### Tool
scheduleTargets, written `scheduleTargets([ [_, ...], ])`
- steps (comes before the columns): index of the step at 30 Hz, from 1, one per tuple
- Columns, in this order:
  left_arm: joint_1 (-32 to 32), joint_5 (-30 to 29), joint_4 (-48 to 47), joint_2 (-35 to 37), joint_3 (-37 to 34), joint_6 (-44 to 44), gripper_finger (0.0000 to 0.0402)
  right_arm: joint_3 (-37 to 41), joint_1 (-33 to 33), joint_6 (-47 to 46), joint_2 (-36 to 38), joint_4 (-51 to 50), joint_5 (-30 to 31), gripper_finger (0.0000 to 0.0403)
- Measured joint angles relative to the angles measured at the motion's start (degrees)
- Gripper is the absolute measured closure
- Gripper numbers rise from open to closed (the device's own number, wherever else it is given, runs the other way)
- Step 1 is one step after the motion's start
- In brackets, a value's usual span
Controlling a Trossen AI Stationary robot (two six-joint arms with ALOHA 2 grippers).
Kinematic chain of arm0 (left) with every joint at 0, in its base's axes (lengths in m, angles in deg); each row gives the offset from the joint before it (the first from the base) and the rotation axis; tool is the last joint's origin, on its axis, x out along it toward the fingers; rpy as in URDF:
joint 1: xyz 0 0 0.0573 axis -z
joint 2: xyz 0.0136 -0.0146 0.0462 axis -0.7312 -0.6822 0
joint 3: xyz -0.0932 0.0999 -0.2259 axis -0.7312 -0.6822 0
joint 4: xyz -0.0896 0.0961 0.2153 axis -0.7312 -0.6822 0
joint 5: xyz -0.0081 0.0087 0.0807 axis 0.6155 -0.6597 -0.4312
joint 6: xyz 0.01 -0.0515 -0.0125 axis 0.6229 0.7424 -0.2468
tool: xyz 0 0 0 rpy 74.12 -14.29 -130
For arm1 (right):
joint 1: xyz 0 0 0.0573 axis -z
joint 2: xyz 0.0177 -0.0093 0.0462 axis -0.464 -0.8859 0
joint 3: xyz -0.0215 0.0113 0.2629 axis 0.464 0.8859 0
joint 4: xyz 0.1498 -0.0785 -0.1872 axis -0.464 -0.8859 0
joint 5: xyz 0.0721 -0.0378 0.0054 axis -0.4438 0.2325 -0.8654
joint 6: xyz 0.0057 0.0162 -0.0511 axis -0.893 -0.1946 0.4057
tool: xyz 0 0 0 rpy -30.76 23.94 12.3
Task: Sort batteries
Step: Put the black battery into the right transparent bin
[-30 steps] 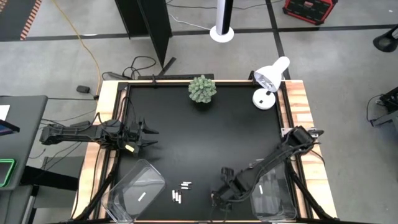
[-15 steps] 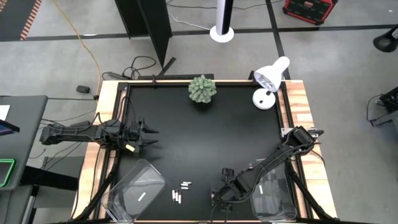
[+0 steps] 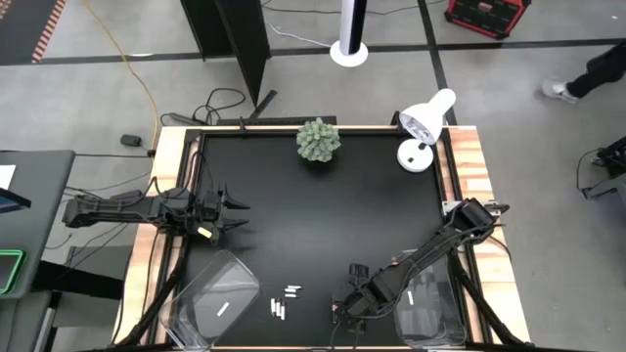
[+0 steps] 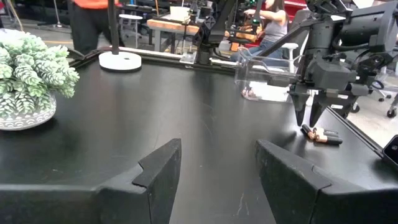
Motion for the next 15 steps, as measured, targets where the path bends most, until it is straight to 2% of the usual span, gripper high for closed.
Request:
scheduleTargets([
  [15, 0.0, 0.0, 0.0, 0.0, 0.0, 0.0, 0.0201, 0.0, -0.9, -0.2, 0.0, -1.2, 0.0, 0.028],
])
